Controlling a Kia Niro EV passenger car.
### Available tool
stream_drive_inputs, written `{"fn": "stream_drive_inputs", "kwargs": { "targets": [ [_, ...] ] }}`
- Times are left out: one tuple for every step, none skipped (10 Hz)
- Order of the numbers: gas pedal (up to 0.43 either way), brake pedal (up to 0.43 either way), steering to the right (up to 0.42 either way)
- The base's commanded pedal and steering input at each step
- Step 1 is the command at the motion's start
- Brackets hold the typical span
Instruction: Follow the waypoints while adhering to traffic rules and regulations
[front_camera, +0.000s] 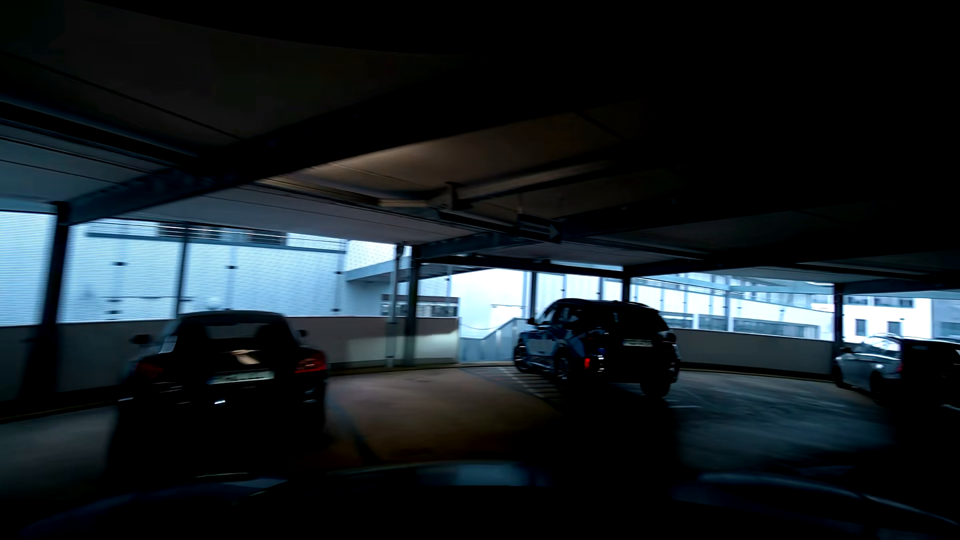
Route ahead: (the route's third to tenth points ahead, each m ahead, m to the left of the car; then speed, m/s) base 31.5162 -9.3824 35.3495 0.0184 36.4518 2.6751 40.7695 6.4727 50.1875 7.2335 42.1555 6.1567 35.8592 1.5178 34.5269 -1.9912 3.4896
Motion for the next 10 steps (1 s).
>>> {"fn": "stream_drive_inputs", "kwargs": {
  "targets": [
    [0.000, 0.000, 0.584],
    [0.000, 0.000, 0.590],
    [0.000, 0.000, 0.590],
    [0.000, 0.000, 0.592],
    [0.000, 0.000, 0.594],
    [0.020, 0.000, 0.594],
    [0.028, 0.000, 0.594],
    [0.028, 0.000, 0.593],
    [0.028, 0.000, 0.593],
    [0.028, 0.000, 0.592]
  ]
}}
